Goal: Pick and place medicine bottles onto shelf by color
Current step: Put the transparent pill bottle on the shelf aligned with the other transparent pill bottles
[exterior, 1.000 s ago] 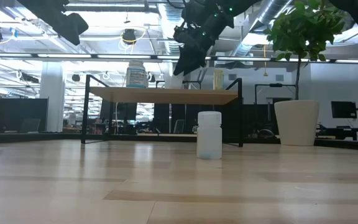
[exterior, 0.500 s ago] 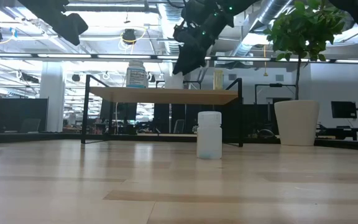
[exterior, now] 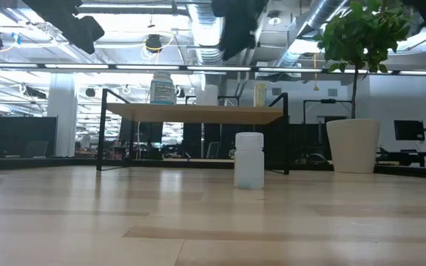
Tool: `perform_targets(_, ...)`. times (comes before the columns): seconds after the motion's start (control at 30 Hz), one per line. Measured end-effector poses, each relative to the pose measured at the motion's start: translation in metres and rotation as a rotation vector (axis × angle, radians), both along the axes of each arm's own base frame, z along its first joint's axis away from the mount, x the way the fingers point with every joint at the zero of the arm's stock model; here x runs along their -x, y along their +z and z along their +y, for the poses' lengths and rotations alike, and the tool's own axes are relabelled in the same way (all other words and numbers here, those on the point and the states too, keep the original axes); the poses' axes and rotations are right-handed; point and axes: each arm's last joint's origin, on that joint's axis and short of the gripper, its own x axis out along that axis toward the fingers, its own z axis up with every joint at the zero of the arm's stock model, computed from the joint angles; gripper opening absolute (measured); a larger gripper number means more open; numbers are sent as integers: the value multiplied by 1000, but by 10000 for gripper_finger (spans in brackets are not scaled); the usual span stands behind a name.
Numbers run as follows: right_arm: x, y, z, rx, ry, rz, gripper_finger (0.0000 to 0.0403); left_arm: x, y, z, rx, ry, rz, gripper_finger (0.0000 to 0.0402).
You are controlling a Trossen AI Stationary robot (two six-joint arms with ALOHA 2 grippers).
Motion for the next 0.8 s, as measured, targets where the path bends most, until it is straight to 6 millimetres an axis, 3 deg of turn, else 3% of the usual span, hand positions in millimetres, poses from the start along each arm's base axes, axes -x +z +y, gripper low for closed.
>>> perform_targets(0.23, 14, -21, 75, -106, 124, 361, 224, 0, 0, 0, 2, 2, 0, 228)
perform_targets(0.4, 13, -46, 140, -122, 195, 474, 221, 0, 0, 0, -7, -8, -1, 228)
perform_targets(0.53, 12, -70, 195, -90, 259, 462, 218, 0, 0, 0, -7, -10, -2, 228)
perform_targets(0.67, 11, -89, 246, 26, 344, 343, 211, 1, 0, 0, -18, -25, 2, 228)
perform_targets(0.8, 17, -98, 284, 145, 348, 228, 197, 16, -5, -3, 10, -51, 115, 228)
